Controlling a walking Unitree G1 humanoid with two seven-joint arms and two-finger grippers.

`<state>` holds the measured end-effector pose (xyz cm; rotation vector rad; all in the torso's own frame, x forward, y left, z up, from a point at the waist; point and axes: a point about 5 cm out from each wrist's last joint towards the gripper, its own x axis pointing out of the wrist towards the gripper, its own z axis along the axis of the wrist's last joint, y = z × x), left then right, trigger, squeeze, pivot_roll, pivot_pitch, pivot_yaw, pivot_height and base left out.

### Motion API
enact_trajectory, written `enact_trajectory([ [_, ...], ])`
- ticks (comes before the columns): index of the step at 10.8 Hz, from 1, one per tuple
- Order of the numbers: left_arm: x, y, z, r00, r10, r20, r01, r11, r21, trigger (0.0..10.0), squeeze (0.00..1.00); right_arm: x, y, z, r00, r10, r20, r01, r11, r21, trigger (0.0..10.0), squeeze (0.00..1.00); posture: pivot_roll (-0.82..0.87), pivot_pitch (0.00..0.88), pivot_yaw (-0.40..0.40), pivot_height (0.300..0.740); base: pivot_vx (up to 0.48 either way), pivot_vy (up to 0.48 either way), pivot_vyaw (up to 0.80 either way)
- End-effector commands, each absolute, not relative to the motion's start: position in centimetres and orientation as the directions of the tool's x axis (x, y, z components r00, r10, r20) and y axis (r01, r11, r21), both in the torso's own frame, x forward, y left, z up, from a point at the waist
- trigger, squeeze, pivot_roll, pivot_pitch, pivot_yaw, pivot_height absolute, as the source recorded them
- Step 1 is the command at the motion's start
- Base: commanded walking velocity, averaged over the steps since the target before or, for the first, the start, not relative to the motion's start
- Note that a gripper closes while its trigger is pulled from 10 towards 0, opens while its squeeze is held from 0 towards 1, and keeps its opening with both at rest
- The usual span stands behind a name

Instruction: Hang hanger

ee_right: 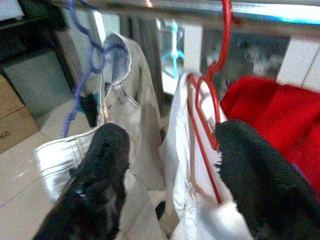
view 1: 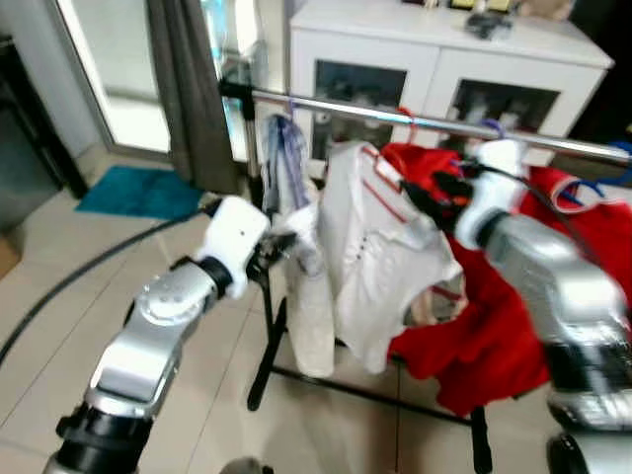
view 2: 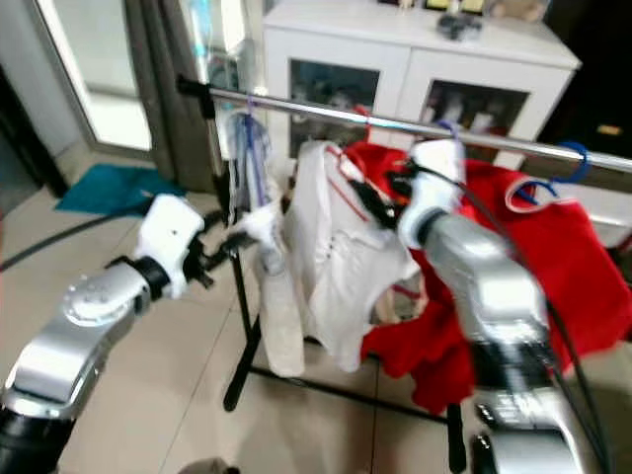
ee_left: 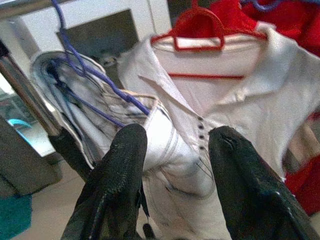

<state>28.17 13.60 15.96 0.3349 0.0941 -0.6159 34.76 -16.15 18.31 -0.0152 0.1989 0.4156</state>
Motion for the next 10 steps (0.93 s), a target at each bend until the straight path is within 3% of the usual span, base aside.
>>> enact_trajectory([
  [1,27.8,13.1,16.1,0.781,-0.595,-0.187,0.623,0.725,0.293,10.0,0.00,35.8,-16.2,17.9,0.903,0.354,-0.242,-0.362,0.932,0.012,10.0,1.00,0.15,0.000,-0.051,0.740,0.000,0.000,0.00],
  [2,27.4,12.8,16.1,0.745,-0.635,-0.203,0.665,0.686,0.295,10.0,0.00,37.0,-15.8,17.7,0.898,0.332,-0.287,-0.342,0.940,0.017,10.0,1.00,0.16,0.000,-0.065,0.740,0.000,0.000,0.00],
  [3,27.2,12.8,16.1,0.737,-0.643,-0.207,0.674,0.677,0.295,10.0,0.00,37.5,-15.7,17.7,0.898,0.319,-0.303,-0.333,0.943,0.004,10.0,0.00,0.16,0.000,-0.067,0.740,0.000,0.000,0.00],
  [6,27.0,12.4,15.8,0.703,-0.675,-0.224,0.709,0.643,0.290,10.0,0.00,39.8,-16.5,18.5,0.923,0.230,-0.309,-0.260,0.964,-0.059,10.0,0.00,0.16,0.000,-0.064,0.740,0.000,0.000,0.00],
  [10,26.9,12.2,15.6,0.695,-0.681,-0.230,0.718,0.636,0.283,10.0,0.00,40.5,-19.1,19.3,0.938,0.171,-0.302,-0.195,0.980,-0.050,10.0,0.00,0.15,0.000,-0.063,0.740,0.000,0.000,0.00],
])
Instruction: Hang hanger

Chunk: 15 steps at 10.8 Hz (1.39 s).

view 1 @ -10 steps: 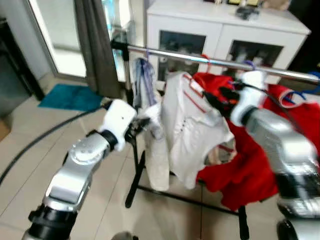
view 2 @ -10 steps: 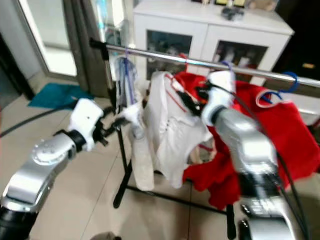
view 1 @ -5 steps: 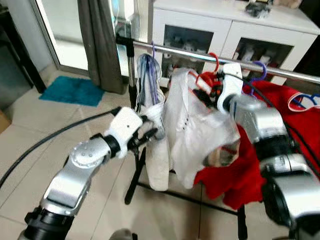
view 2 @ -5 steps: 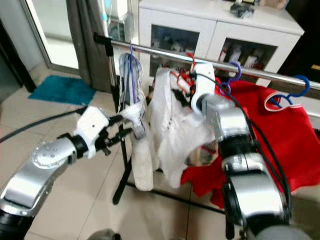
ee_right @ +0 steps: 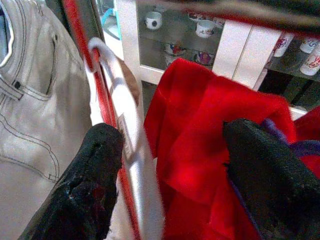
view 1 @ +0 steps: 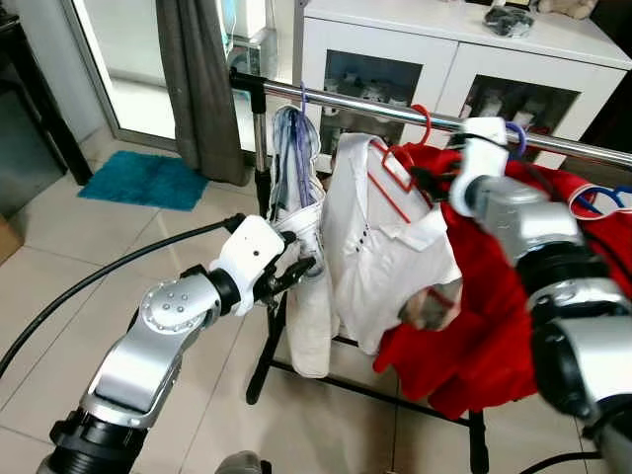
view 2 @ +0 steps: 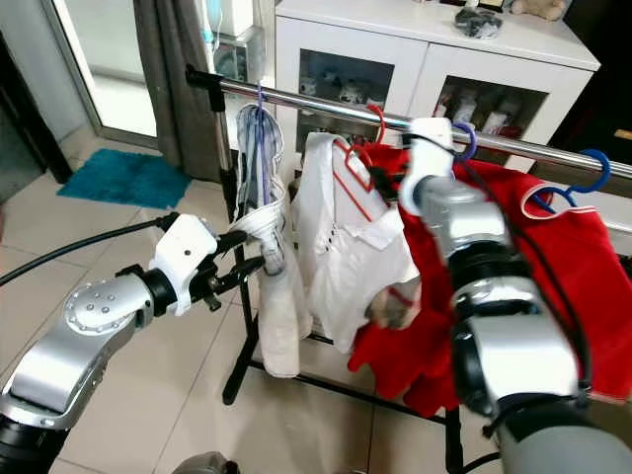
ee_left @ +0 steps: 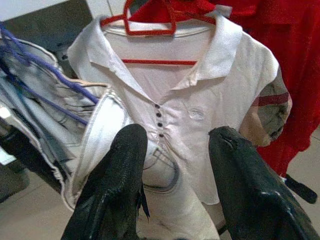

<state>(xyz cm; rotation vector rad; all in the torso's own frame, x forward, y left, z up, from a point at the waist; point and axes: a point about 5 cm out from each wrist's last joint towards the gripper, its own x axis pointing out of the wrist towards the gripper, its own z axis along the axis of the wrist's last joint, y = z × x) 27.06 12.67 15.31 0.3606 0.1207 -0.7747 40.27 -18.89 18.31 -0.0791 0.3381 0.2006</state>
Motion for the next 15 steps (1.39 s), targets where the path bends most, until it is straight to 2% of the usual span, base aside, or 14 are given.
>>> enact_trajectory([
  [1,26.9,12.2,15.5,0.692,-0.683,-0.232,0.720,0.634,0.281,10.0,0.00,40.5,-19.2,19.0,0.930,0.191,-0.315,-0.213,0.976,-0.036,10.0,0.00,0.14,0.000,-0.062,0.740,0.000,0.000,0.00],
  [2,27.0,12.1,15.4,0.686,-0.689,-0.233,0.726,0.628,0.280,10.0,0.00,40.6,-18.8,18.8,0.922,0.214,-0.323,-0.230,0.973,-0.013,8.9,0.00,0.13,0.000,-0.055,0.740,0.000,0.000,0.00],
  [3,27.0,11.9,15.5,0.677,-0.699,-0.232,0.734,0.619,0.278,10.0,0.00,40.7,-18.3,18.5,0.915,0.227,-0.335,-0.242,0.970,-0.003,1.8,0.00,0.13,0.000,-0.054,0.740,0.000,0.000,0.00],
  [4,27.0,11.8,15.4,0.673,-0.702,-0.231,0.737,0.615,0.279,10.0,0.00,40.7,-18.0,18.3,0.907,0.244,-0.344,-0.256,0.967,0.010,0.0,0.00,0.13,0.000,-0.057,0.740,0.000,0.000,0.00],
  [9,26.9,11.7,15.3,0.673,-0.703,-0.229,0.737,0.614,0.281,10.0,0.00,40.6,-16.6,17.5,0.868,0.325,-0.375,-0.345,0.938,0.015,0.0,0.00,0.14,0.000,-0.074,0.740,0.000,0.000,0.00],
  [15,26.8,11.5,15.1,0.663,-0.710,-0.237,0.746,0.603,0.282,10.0,0.00,40.7,-15.4,17.2,0.863,0.311,-0.399,-0.331,0.943,0.018,0.0,0.00,0.14,0.000,-0.085,0.740,0.000,0.000,0.00],
])
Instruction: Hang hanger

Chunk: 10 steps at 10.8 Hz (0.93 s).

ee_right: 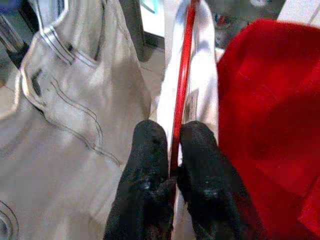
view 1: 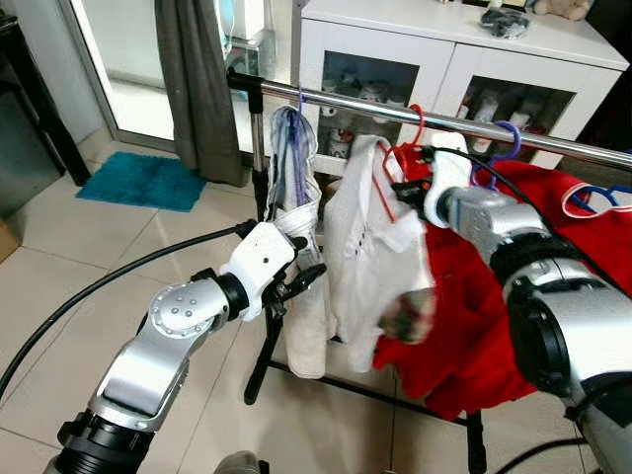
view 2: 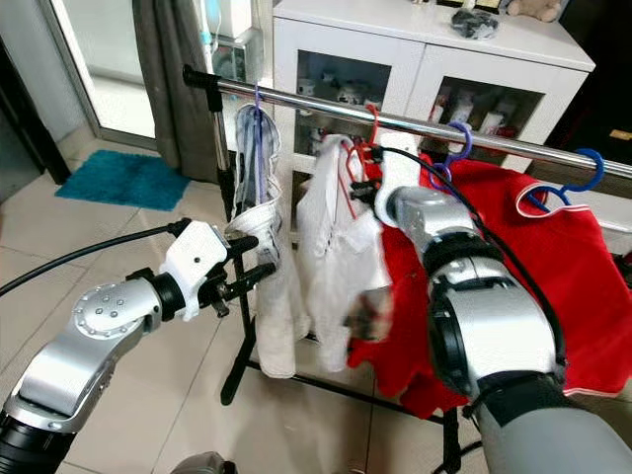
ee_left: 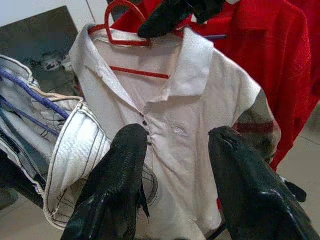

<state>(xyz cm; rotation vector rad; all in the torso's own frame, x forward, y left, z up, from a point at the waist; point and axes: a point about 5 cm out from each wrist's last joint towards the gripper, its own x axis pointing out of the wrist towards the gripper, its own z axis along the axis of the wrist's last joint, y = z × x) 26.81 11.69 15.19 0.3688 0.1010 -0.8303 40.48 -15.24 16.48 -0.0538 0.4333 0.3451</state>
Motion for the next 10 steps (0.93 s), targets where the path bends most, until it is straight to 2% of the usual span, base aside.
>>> enact_trajectory([
  [1,26.83,11.50,15.08,0.664,-0.709,-0.237,0.746,0.604,0.282,10.0,0.00,40.73,-15.25,17.18,0.862,0.314,-0.398,-0.330,0.944,0.030,0.0,0.00,0.14,0.000,-0.085,0.740,0.000,0.000,0.00],
  [5,26.84,11.46,15.11,0.663,-0.709,-0.240,0.746,0.601,0.287,10.0,0.00,40.76,-14.81,17.00,0.866,0.299,-0.401,-0.323,0.946,0.008,0.0,0.00,0.15,0.000,-0.088,0.740,0.000,0.000,0.00],
  [6,26.86,11.46,15.09,0.663,-0.709,-0.242,0.746,0.600,0.288,10.0,0.00,40.82,-14.86,17.14,0.870,0.290,-0.398,-0.322,0.947,-0.013,10.0,0.00,0.14,0.000,-0.085,0.740,0.000,0.000,0.00],
  [7,26.87,11.40,15.08,0.662,-0.709,-0.243,0.747,0.599,0.288,10.0,0.00,40.86,-14.97,17.22,0.875,0.281,-0.394,-0.310,0.951,-0.011,10.0,0.42,0.14,0.000,-0.084,0.740,0.000,0.000,0.00],
  [8,26.85,11.26,15.08,0.659,-0.711,-0.244,0.750,0.597,0.287,10.0,0.00,40.89,-15.08,17.22,0.881,0.263,-0.394,-0.292,0.956,-0.016,10.0,1.00,0.14,0.000,-0.082,0.740,0.000,0.000,0.00],
  [9,26.82,11.20,15.10,0.658,-0.712,-0.244,0.750,0.596,0.286,10.0,0.00,40.91,-15.11,17.19,0.884,0.248,-0.396,-0.280,0.960,-0.024,10.0,1.00,0.14,0.000,-0.082,0.740,0.000,0.000,0.00],
  [10,26.78,11.16,15.15,0.657,-0.714,-0.243,0.752,0.595,0.285,10.0,0.00,40.92,-15.13,17.10,0.890,0.228,-0.395,-0.256,0.967,-0.019,10.0,0.00,0.14,0.000,-0.083,0.740,0.000,0.000,0.00],
])
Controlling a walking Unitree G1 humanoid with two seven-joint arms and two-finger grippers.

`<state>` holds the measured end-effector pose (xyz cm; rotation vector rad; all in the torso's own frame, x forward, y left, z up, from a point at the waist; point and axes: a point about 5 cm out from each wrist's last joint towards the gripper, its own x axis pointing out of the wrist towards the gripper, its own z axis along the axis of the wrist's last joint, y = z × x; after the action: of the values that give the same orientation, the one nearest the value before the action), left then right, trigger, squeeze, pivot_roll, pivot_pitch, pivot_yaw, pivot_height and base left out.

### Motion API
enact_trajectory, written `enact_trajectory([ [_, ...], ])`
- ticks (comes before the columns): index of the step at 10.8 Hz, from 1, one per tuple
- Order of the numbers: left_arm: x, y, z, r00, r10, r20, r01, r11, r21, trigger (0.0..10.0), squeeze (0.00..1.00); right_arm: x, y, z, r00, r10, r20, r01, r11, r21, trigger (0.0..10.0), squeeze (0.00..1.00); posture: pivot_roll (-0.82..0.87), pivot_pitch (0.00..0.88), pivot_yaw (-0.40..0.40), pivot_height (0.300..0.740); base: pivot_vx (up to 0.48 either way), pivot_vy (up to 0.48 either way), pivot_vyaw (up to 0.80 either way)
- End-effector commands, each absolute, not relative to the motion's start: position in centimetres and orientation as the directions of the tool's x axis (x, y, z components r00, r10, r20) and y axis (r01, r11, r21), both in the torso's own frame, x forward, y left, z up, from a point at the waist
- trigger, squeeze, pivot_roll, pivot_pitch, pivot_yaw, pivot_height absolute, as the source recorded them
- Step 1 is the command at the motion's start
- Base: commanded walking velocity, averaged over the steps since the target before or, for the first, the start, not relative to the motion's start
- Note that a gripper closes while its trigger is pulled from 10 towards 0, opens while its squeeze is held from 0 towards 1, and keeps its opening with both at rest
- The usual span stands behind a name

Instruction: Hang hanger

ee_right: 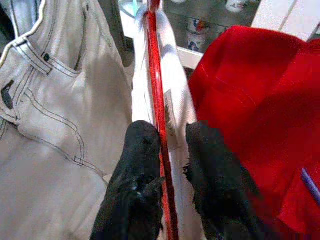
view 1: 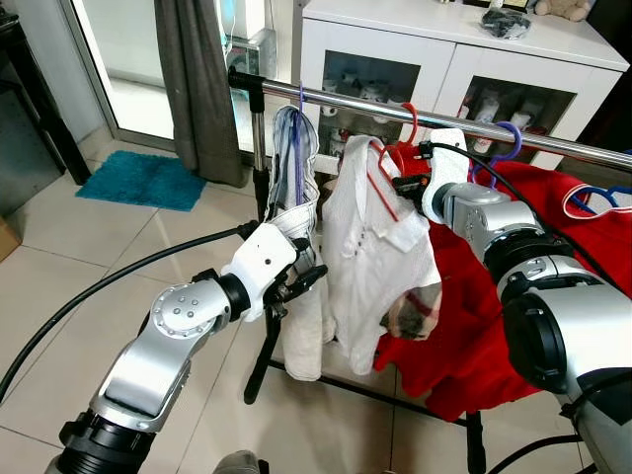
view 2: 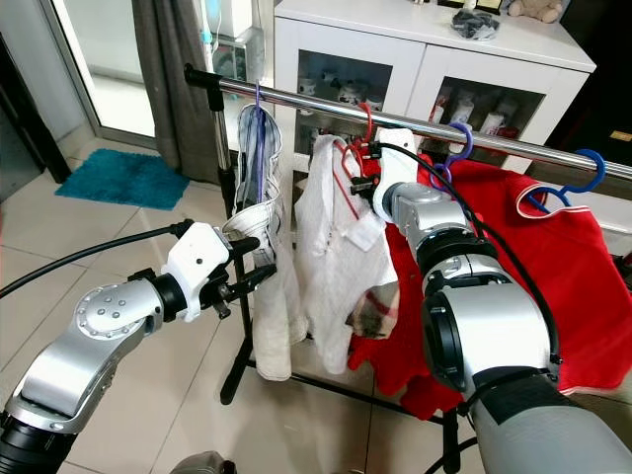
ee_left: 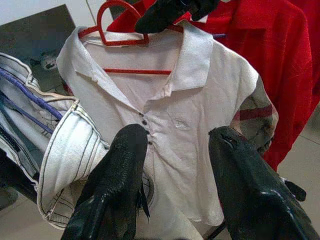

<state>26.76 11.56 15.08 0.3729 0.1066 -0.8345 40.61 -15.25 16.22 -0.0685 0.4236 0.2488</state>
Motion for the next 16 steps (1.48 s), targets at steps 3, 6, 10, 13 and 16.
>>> enact_trajectory([
  [3,26.0,11.6,15.1,0.644,-0.716,-0.268,0.764,0.582,0.279,10.0,0.00,40.8,-14.7,16.6,0.899,0.213,-0.382,-0.222,0.975,0.020,10.0,0.00,0.16,0.029,-0.067,0.740,0.000,0.000,0.00],
  [6,25.3,12.0,15.1,0.635,-0.716,-0.289,0.772,0.576,0.271,10.0,0.00,40.8,-13.8,16.7,0.902,0.266,-0.340,-0.255,0.964,0.079,9.9,0.00,0.17,0.068,-0.057,0.740,0.000,0.000,0.00],
  [10,25.1,12.1,15.1,0.634,-0.711,-0.304,0.773,0.576,0.266,10.0,0.00,40.6,-14.3,16.1,0.891,0.231,-0.391,-0.230,0.972,0.051,0.0,0.00,0.17,0.068,-0.061,0.740,0.000,0.000,0.00],
  [13,25.3,12.1,15.1,0.639,-0.705,-0.308,0.769,0.579,0.269,10.0,0.00,40.7,-14.5,16.2,0.895,0.208,-0.394,-0.219,0.976,0.017,0.0,0.00,0.17,0.060,-0.066,0.740,0.000,0.000,0.00],
  [16,25.6,12.0,15.2,0.645,-0.703,-0.301,0.764,0.584,0.274,10.0,0.00,40.9,-14.2,16.9,0.899,0.229,-0.373,-0.247,0.969,0.000,0.0,0.00,0.16,0.045,-0.072,0.740,0.000,0.000,0.00],
])
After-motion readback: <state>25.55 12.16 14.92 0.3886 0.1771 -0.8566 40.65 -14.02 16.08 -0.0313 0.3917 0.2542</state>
